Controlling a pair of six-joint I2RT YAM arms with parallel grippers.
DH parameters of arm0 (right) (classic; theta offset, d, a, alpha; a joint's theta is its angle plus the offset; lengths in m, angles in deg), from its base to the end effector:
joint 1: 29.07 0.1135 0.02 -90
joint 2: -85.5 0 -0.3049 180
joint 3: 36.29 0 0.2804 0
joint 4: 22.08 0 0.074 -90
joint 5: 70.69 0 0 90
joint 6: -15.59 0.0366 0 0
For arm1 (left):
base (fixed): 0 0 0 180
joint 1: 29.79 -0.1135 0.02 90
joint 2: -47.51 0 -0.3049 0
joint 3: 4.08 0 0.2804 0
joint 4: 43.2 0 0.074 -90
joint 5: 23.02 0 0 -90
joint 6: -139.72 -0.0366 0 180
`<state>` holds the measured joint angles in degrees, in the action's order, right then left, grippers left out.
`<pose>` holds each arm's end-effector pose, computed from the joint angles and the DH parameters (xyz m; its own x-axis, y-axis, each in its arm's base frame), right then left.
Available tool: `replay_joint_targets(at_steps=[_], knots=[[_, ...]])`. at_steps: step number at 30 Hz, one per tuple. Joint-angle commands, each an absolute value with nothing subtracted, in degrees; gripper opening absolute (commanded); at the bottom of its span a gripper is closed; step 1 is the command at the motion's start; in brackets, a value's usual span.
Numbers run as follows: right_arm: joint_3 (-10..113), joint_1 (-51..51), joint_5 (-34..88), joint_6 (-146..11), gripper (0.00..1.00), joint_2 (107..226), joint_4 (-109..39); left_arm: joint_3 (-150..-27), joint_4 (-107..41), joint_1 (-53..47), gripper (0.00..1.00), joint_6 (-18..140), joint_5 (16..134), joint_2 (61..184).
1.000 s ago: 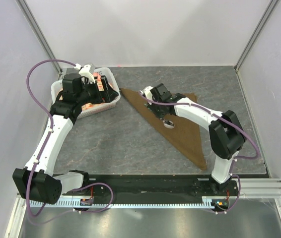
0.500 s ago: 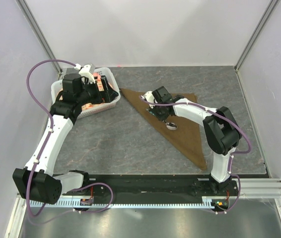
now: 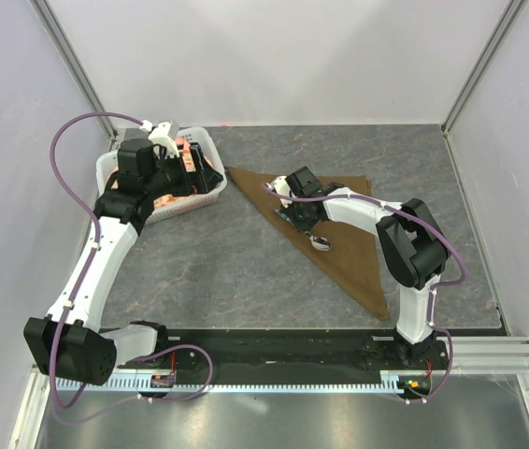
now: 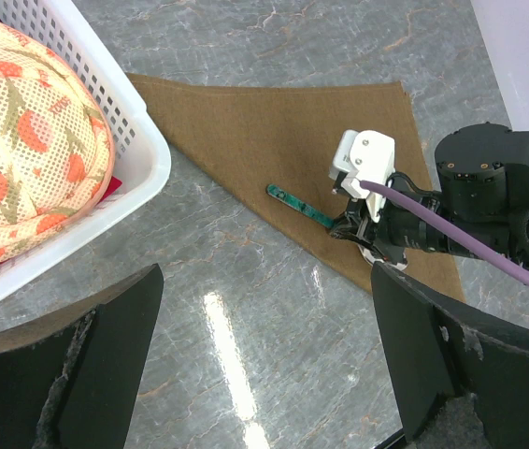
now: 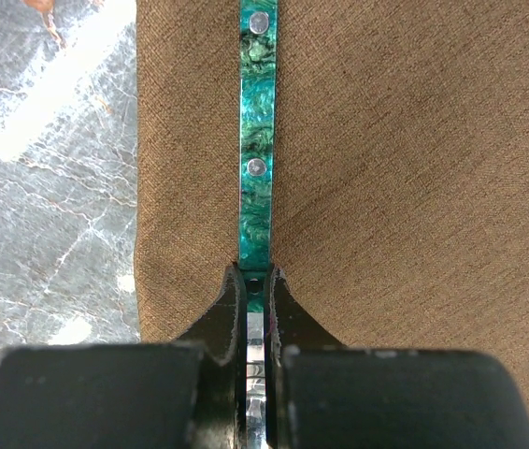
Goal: Fold the napkin, place the utensils inside, and roll it up
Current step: Place the utensil onto the napkin
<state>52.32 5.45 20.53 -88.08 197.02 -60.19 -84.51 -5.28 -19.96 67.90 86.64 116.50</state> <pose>0.3651 0.2521 0.1912 -0.5644 -0.6750 -0.4752 -0.7291 0.6776 -0.0964 0.2763 -0.0604 0.4054 -0.5601 -0.2011 -0.8036 0.2976 0.8565 -0.4218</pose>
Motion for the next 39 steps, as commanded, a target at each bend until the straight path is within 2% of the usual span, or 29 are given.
replay_joint_targets(at_steps=[1,3,7,12,16,17,22,26,31,39], knots=[[51.8,5.3,19.7,-86.8,0.11,197.6,-59.0,-84.5,-7.5,-20.0,1.0,68.8,87.9,116.5],[51.7,5.2,19.7,-86.5,0.17,196.9,-59.2,-84.5,-7.6,-20.0,1.0,68.8,87.9,116.6],[51.7,5.3,19.8,-85.3,0.43,194.3,-59.7,-84.5,-7.6,-20.0,1.0,68.8,87.8,116.6],[51.4,5.4,21.0,-81.4,0.6,185.5,-63.4,-84.5,-7.6,-20.0,1.0,68.9,88.0,116.8],[48.7,5.4,16.7,-69.8,0.64,177.6,-68.0,-84.5,-7.6,-20.0,1.0,69.1,88.3,116.8],[47.8,5.5,15.5,-62.1,0.64,174.6,-70.6,-84.5,-7.7,-20.0,1.0,69.1,88.5,116.8],[34.7,5.4,11.4,-43.3,0.64,163.7,-78.4,-84.1,-8.2,-20.0,1.0,69.6,89.4,116.9],[22.2,4.9,11.6,-30.4,0.66,149.7,-82.7,-84.0,-8.6,-20.0,1.0,70.1,90.5,117.0],[15.2,4.7,12.6,-24.3,0.66,140.4,-87.6,-83.7,-9.1,-20.0,1.0,70.8,92.0,117.4],[13.2,4.6,10.2,-23.4,0.67,138.5,-89.7,-83.4,-9.3,-20.0,1.0,71.1,92.5,117.4]])
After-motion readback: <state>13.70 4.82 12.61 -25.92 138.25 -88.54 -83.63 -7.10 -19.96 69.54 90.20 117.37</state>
